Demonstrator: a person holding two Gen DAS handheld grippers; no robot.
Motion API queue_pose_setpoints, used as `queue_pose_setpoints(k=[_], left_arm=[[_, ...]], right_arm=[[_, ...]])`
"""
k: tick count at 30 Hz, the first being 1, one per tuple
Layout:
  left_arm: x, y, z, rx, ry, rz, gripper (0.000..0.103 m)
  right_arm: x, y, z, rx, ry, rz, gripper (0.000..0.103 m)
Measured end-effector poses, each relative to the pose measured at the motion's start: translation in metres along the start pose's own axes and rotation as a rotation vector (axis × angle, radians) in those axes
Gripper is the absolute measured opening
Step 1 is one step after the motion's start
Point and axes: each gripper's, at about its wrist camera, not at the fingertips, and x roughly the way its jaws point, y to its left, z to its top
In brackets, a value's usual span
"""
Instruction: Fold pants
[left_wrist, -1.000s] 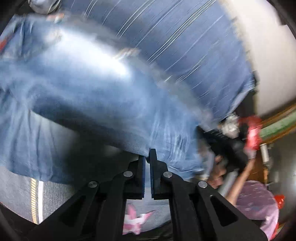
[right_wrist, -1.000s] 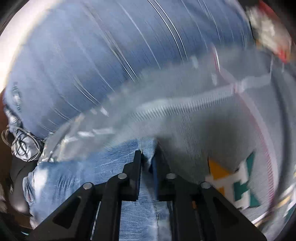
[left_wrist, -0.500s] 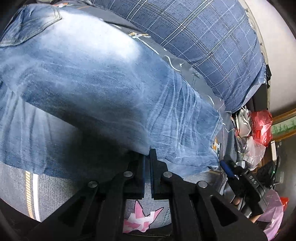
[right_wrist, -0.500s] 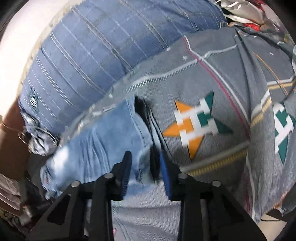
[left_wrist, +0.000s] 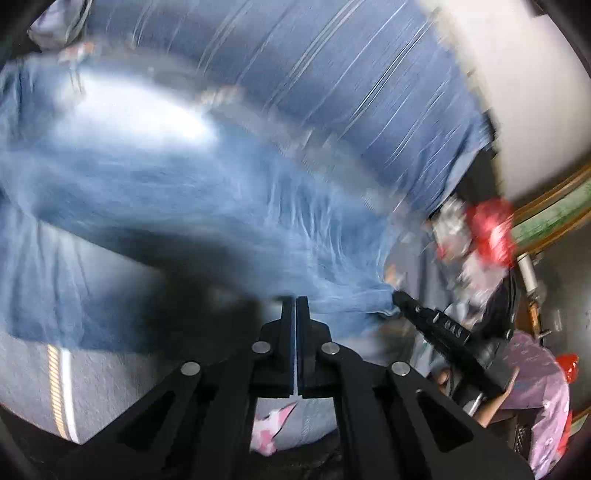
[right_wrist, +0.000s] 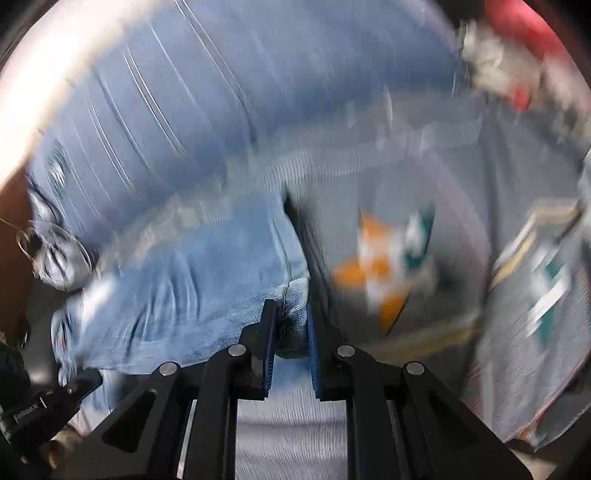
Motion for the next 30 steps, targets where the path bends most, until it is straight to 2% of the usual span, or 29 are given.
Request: queue_pose_setpoints(k=[1,3,5,6,7,8,9,10,11,13,16,19,24,26,28,30], left_arm=[[0.014,0.003,-0.002,0.002,0.064,0.023,0.001],[0.027,0.009,-0.009,-0.022,0.109,0.025,0.001],[0.018,0.006,-0.009,-0.017,0.099,-0.037,0.001],[0.006,0.001,-0.006,0.01,0.066,-0.06,0.004],[-0.003,-0.002,-0.003,0.026,0.044,-0.062,0.008],[-0.018,-0.006,0.001,0.044,0.012,-0.078,0.027],[-0.029,-0.006,0.005,0.043,-0.009,-0.092,0.051],[-0.046,-0.001,0.011,0.024,-0.044,-0.1,0.058],[-0.059,0.005,0.015,0.002,-0.078,-0.099,0.061],[-0.084,0.025,0.024,-0.044,-0.139,-0.05,0.061],[-0.111,0.064,0.041,-0.107,-0.151,0.061,0.061],[-0.133,0.112,0.054,-0.22,-0.158,0.08,0.061],[-0.16,0.17,0.072,-0.293,-0.159,0.171,0.061],[-0.166,0.196,0.078,-0.331,-0.196,0.16,0.061],[-0.166,0.218,0.077,-0.369,-0.24,0.151,0.061],[-0.164,0.228,0.075,-0.413,-0.216,0.152,0.061]], right_arm=[[0.008,-0.002,0.0,0.009,0.037,-0.019,0.016],[-0.003,-0.002,0.002,0.019,-0.016,0.002,0.02],[-0.017,0.0,0.003,0.027,-0.09,0.031,0.024],[-0.025,0.002,0.001,0.023,-0.123,0.061,0.034],[-0.036,0.007,-0.001,0.006,-0.171,0.115,0.04],[-0.042,0.012,-0.002,-0.015,-0.195,0.143,0.046],[-0.048,0.019,-0.003,-0.046,-0.218,0.172,0.047],[-0.053,0.033,-0.004,-0.091,-0.232,0.207,0.048],[-0.054,0.041,-0.004,-0.111,-0.228,0.227,0.051],[-0.053,0.063,-0.009,-0.145,-0.191,0.296,0.054],[-0.042,0.102,-0.017,-0.147,-0.089,0.428,0.055],[-0.012,0.153,-0.037,-0.112,0.058,0.563,0.056],[0.037,0.216,-0.072,-0.087,0.257,0.605,0.056],[0.055,0.237,-0.085,-0.066,0.323,0.589,0.056],[0.074,0.251,-0.091,0.009,0.378,0.598,0.056],[0.089,0.257,-0.092,0.083,0.403,0.62,0.056]])
